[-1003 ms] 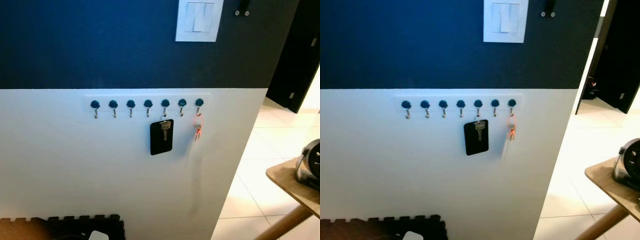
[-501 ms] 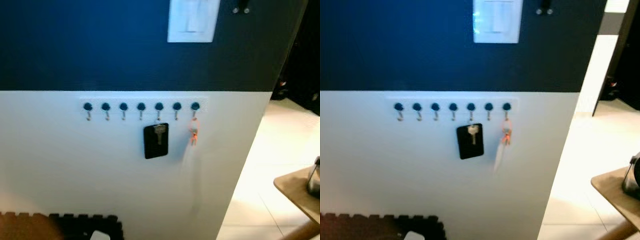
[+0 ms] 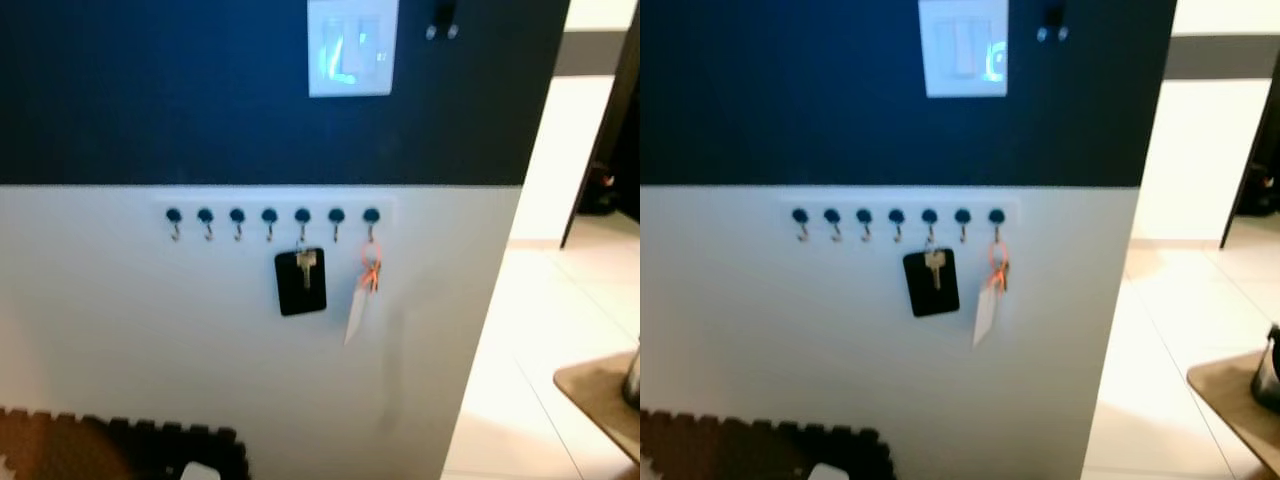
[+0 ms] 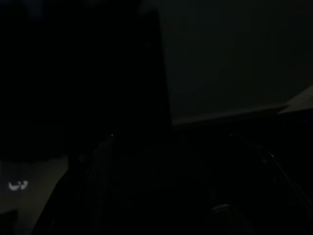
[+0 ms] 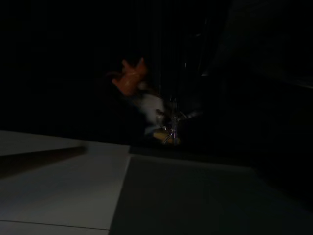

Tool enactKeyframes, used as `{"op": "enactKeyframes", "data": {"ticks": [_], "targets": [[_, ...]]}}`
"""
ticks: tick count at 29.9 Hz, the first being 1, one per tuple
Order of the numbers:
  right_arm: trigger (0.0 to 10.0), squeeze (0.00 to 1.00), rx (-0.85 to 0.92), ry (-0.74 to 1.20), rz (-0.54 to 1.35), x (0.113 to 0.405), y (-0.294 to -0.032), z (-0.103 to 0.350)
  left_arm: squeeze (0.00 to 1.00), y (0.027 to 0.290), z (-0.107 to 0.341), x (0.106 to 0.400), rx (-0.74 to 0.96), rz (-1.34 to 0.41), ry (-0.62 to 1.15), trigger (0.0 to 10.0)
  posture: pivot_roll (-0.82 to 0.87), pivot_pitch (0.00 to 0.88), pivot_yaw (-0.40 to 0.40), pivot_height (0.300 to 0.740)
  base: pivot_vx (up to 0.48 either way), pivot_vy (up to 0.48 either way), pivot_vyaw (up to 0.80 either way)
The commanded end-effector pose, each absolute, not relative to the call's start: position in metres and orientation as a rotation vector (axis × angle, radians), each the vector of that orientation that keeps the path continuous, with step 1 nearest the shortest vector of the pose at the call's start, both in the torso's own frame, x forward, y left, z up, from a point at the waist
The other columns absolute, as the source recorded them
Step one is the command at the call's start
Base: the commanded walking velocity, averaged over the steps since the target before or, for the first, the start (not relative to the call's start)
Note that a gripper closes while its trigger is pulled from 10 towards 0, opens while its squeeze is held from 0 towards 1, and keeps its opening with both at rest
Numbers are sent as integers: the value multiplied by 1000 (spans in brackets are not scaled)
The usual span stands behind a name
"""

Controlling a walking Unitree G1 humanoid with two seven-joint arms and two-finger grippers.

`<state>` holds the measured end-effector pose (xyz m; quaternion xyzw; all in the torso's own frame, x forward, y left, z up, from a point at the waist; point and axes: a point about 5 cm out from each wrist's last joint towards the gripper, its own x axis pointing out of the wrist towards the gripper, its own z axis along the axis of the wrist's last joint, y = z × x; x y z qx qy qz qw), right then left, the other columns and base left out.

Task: Hang keys on a hook

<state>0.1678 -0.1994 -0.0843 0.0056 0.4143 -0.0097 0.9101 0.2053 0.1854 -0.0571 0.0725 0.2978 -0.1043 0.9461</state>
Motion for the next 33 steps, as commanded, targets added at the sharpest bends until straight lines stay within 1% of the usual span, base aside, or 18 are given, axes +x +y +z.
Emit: {"op": "enactKeyframes", "data": {"ticks": [1, 3, 4, 6, 7, 9, 13, 15, 20, 23, 28, 29, 31, 33], "targets": [[10000, 0, 13, 845, -21, 170, -201, -83, 0, 185, -56, 209, 149, -197, 611, 10000, 55, 3, -11, 740, 0, 0, 0], [10000, 0, 10, 848, -15, 171, -200, -83, 0, 186, -55, 211, 135, -197, 603, 10000, 60, 2, -19, 740, 0, 0, 0], [10000, 0, 0, 858, -8, 170, -199, -84, 0, 187, -55, 210, 139, -192, 612, 10000, 57, 15, -7, 740, 0, 0, 0], [10000, 0, -8, 865, -3, 170, -198, -84, 0, 188, -56, 210, 143, -188, 619, 10000, 57, 15, -7, 740, 0, 0, 0], [10000, 0, -1, 855, -4, 172, -197, -83, 0, 187, -56, 209, 138, -202, 618, 10000, 58, 16, 5, 740, 0, 364, 0], [10000, 0, 18, 838, -20, 175, -198, -81, 0, 184, -56, 207, 146, -239, 614, 10000, 69, 11, -5, 740, 0, 480, 0], [10000, 0, 9, 848, -5, 173, -196, -83, 0, 188, -55, 208, 143, -225, 608, 10000, 72, 2, -12, 740, 0, 480, 0], [10000, 0, 5, 852, 0, 173, -195, -83, 0, 189, -55, 208, 144, -222, 610, 10000, 61, 7, 7, 740, 0, 480, 0], [10000, 0, 27, 835, -20, 175, -195, -82, 0, 185, -54, 209, 149, -251, 602, 10000, 70, 0, -8, 740, 0, 480, 0], [10000, 0, 3, 860, 6, 170, -193, -85, 0, 188, -53, 211, 142, -223, 596, 10000, 69, 0, -4, 740, 0, 440, 0], [10000, 0, 16, 852, -11, 171, -194, -84, 0, 186, -52, 210, 141, -242, 575, 10000, 60, 0, 8, 740, 0, 0, 0], [10000, 0, 28, 842, -23, 172, -195, -83, 0, 184, -52, 210, 156, -280, 572, 10000, 62, 0, 5, 740, 0, 0, 0], [10000, 0, 22, 847, -19, 171, -194, -84, 0, 183, -52, 210, 160, -294, 575, 10000, 62, 0, 7, 740, 0, 0, 0], [10000, 0, 23, 851, -24, 170, -195, -84, 0, 182, -50, 211, 169, -316, 558, 10000, 60, 0, 13, 740, 0, -480, 0]]}}
